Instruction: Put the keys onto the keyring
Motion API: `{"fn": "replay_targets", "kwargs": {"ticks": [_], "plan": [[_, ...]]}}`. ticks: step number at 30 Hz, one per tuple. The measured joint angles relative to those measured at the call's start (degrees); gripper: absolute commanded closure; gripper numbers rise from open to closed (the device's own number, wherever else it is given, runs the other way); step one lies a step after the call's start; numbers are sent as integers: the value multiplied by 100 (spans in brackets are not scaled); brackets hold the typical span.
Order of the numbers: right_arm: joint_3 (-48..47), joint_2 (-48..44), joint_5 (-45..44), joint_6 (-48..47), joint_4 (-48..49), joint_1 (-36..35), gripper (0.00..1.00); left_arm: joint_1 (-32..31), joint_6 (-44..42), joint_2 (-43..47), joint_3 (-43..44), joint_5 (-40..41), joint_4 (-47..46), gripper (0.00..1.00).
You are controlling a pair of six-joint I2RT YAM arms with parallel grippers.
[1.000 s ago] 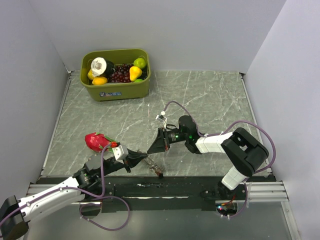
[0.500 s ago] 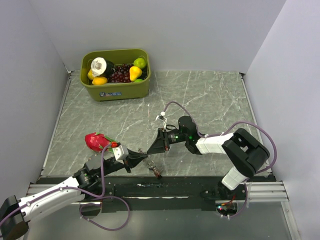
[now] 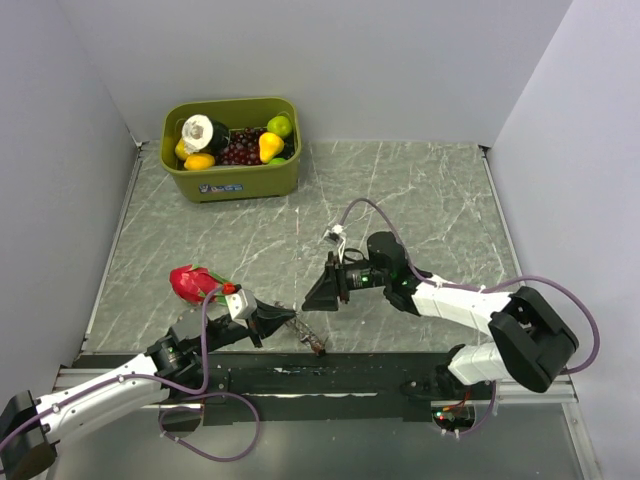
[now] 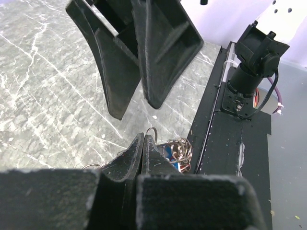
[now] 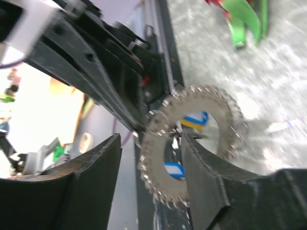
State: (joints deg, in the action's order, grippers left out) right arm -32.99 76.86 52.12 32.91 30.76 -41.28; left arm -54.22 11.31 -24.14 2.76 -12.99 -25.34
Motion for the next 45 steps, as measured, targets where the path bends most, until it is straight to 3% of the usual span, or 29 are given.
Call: {"fn": "replay_targets", "kwargs": {"ticks": [3,9,17,18,19,21,22,24,25,26,34,36,37,40,42,43,45], "plan": [[42,-157,-181,-387,-518,-11,27,-4,-2,0,0,9,-2,99],[76,-437,-577,-990,-1346,-153,24,-13,-2,-24,0,44,-9,99],[-131,-422,-1646,-1353,-2225,-1097,26,-15,-2,-109,0,90,-17,99],[-166,-407,-1753,-1362,-2280,-1152,30,-15,-2,-120,0,92,-24,99],[-173,-402,-1880,-1370,-2304,-1176,42,-15,-4,-122,0,94,-28,99],[-173,-402,-2059,-1386,-2369,-1189,53,-20,-2,-122,0,96,-31,99],[-181,-402,-2142,-1370,-2411,-1213,64,-22,-4,-122,0,103,-42,99],[-227,-402,-2293,-1362,-2465,-1250,74,-26,-4,-120,0,136,-55,99],[-273,-400,-2376,-1373,-2487,-1274,90,-26,-4,-120,0,149,-61,99],[-321,-391,-2459,-1394,-2498,-1307,96,-26,-4,-122,0,175,-68,99],[-501,-310,-2750,-1399,-2640,-1473,100,-26,-11,-321,68,234,-50,98],[-535,-310,-2820,-1423,-2686,-1515,100,-28,-20,-459,188,234,-31,91],[-538,-313,-2852,-1436,-2691,-1532,100,-28,-31,-518,243,238,-20,74],[-535,-323,-2933,-1443,-2686,-1558,100,-44,-83,-787,520,223,68,45],[-535,-334,-2986,-1440,-2684,-1558,100,-63,-98,-964,780,195,96,36],[-531,-345,-3010,-1443,-2682,-1558,100,-68,-101,-1025,896,188,109,16],[-520,-380,-3069,-1456,-2686,-1558,100,-83,-79,-1139,1176,192,129,7]]}}
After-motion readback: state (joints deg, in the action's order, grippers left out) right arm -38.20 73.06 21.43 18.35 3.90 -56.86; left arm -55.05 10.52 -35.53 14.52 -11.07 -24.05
